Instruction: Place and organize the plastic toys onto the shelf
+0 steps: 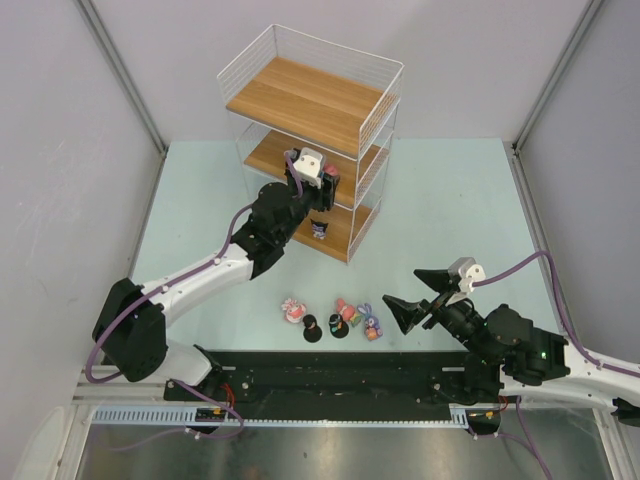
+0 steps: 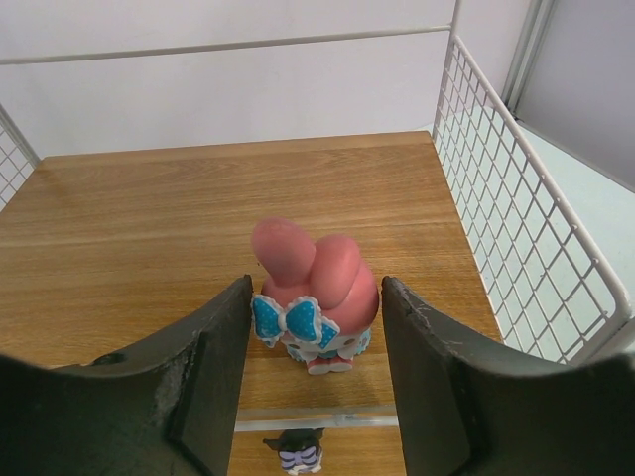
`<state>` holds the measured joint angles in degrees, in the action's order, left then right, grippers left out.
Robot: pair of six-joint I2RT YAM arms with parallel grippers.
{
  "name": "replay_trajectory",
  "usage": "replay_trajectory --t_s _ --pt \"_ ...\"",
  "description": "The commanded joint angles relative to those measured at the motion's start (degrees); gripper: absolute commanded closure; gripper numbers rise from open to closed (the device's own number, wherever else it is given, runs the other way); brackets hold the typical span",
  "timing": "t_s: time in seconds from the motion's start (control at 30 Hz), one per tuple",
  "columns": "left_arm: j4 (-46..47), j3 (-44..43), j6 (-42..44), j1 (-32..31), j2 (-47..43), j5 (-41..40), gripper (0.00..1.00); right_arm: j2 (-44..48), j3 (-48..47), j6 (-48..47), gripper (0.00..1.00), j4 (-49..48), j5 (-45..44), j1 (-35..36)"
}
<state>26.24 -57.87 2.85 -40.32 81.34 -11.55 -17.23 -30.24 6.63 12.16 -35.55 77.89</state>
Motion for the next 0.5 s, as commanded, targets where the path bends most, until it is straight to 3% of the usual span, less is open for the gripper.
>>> replay_trajectory --t_s 0.0,0.47 --pt "1.18 -0.58 -0.31 0.41 -0.39 1.0 0.4 -0.52 -0.7 -0.22 0.0 -0.65 0.39 0.33" --pt "-0.48 -0.76 0.22 0.5 -1.97 -0.22 0.28 -0.52 -0.7 -0.04 0.0 -0.56 0.66 0.25"
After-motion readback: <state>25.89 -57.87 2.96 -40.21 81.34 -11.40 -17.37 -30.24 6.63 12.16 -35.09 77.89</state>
